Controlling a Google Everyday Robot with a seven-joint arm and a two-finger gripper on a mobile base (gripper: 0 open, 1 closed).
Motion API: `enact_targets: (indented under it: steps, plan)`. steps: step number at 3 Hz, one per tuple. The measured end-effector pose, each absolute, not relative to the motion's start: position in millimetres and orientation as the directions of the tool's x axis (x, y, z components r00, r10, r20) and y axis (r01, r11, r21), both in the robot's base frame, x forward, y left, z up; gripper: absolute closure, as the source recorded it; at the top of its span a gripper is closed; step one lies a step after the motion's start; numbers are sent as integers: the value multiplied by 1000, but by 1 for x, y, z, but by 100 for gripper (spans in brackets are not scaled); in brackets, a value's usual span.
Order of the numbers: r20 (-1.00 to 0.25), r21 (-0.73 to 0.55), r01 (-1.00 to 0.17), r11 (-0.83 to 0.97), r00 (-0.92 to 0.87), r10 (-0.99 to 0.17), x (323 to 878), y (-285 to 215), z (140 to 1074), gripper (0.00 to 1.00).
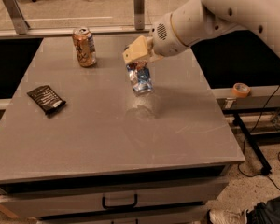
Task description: Place redbull can upright
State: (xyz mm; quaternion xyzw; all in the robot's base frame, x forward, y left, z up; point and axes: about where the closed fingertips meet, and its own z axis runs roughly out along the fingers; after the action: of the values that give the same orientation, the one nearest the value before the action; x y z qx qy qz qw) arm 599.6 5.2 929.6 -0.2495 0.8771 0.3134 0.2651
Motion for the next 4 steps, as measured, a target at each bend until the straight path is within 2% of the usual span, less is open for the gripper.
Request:
enact_targets:
  steps: [1, 4]
  plan:
    - [-714, 427, -630, 649, -675, -186, 602, -8, 958, 100]
    - [-734, 428, -682, 593, -645, -212, 602, 0, 958, 100]
